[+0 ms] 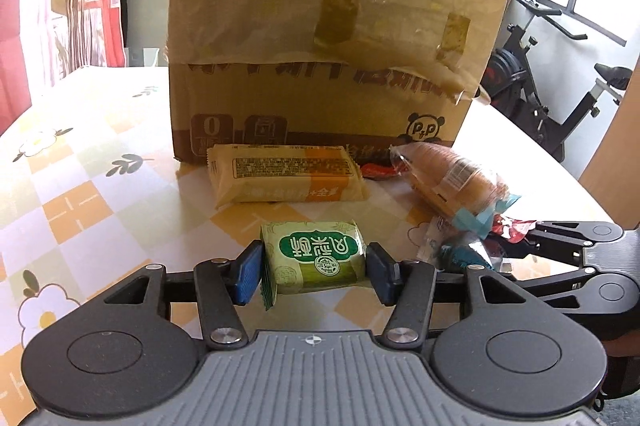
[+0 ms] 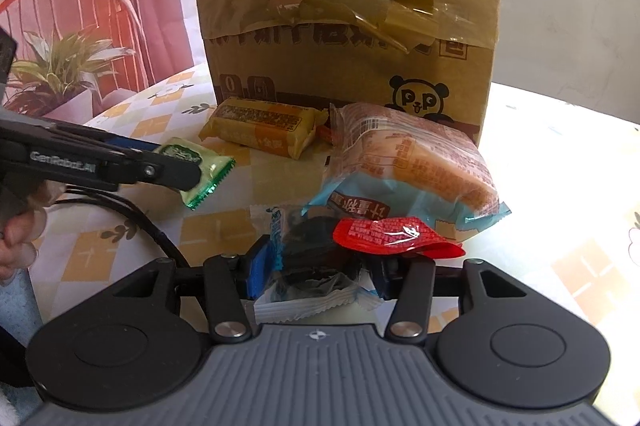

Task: Organize snacks
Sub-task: 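Grasp the green wrapped cake with the left tool while the right tool holds the black item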

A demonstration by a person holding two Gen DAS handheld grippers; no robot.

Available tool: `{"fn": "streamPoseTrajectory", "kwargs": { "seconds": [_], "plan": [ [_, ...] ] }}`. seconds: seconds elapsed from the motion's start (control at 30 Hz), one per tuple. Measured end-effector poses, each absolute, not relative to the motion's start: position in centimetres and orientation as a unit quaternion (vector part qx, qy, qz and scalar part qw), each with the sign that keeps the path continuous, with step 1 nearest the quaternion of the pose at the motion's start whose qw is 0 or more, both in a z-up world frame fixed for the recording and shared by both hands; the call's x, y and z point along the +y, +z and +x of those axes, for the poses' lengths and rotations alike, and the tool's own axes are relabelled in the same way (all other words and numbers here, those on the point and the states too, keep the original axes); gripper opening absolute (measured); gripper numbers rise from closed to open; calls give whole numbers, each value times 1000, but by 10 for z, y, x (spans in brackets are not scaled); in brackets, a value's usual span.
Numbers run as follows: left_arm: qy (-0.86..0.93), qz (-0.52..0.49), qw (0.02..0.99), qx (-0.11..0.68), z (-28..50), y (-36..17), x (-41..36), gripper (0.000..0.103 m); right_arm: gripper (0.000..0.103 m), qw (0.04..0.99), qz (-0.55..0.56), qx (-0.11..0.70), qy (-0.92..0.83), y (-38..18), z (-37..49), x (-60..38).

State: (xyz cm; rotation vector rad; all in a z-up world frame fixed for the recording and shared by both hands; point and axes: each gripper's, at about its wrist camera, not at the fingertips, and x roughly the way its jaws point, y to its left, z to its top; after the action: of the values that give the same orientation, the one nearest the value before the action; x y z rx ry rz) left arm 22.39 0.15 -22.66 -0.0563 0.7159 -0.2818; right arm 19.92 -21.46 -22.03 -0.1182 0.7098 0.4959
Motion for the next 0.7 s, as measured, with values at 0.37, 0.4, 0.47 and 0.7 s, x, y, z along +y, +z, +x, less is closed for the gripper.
{"fn": "streamPoseTrajectory", "kwargs": {
  "seconds": [0.37,0.4,0.47,0.7],
  "plan": [
    [-135,-52,936,320,204,-207,18,57,50,904,-30,352,242,-202,180,-220],
    [-135,-54,937,319,202,-206,19,57,50,904,-31,350,243,-200,178,-219],
    [-135,-56,937,318,200,-205,20,57,50,905,-35,347,243,-197,175,-216],
    [-143,-52,942,299,190,-196,23,57,50,908,-36,331,254,-184,165,-208]
  ]
}}
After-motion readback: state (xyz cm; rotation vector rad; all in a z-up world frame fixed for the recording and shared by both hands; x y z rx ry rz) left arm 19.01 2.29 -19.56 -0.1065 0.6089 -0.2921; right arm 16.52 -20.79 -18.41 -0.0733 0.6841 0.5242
